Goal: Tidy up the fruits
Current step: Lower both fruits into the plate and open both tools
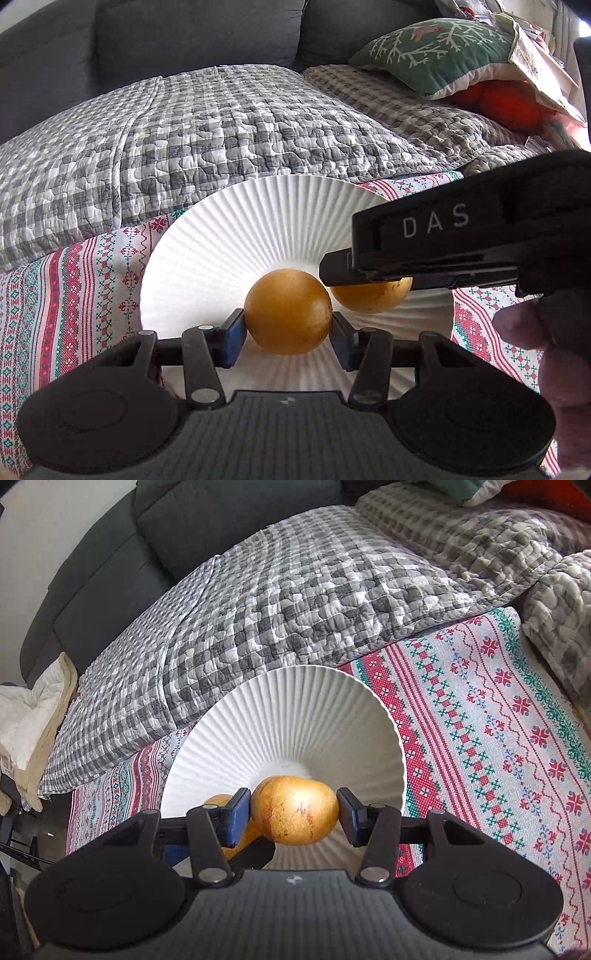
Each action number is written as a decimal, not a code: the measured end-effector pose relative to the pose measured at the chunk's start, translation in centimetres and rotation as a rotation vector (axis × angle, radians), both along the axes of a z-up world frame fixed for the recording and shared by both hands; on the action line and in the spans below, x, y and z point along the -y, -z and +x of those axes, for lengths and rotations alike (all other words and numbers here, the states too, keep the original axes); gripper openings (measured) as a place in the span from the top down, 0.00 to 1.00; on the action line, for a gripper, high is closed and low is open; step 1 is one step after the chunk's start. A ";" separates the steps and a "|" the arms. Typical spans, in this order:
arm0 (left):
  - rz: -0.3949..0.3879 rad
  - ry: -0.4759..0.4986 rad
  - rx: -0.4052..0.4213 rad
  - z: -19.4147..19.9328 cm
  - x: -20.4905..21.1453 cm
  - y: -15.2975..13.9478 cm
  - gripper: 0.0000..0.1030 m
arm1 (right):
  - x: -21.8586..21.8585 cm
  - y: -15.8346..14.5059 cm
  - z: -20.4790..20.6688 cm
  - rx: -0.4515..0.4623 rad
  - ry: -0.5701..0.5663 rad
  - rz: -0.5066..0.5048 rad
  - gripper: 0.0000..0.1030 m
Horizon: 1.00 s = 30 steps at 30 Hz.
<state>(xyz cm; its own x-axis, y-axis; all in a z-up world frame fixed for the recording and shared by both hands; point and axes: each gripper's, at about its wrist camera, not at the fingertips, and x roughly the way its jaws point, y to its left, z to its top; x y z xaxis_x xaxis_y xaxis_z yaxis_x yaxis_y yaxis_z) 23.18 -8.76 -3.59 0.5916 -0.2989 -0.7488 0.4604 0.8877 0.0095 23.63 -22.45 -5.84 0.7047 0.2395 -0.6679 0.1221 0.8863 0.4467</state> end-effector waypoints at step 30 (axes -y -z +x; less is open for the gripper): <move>0.017 -0.010 0.032 -7.7 -2.8 -4.2 0.14 | -1.7 -4.9 -7.9 0.101 -0.021 -0.204 0.10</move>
<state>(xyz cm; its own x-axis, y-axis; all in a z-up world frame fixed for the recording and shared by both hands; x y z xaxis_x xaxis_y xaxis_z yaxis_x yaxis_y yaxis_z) 15.44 -5.97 0.59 0.6185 -0.2800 -0.7342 0.4507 0.8918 0.0396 15.70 -20.78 -0.93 0.7665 0.1221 -0.6305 0.0665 0.9614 0.2670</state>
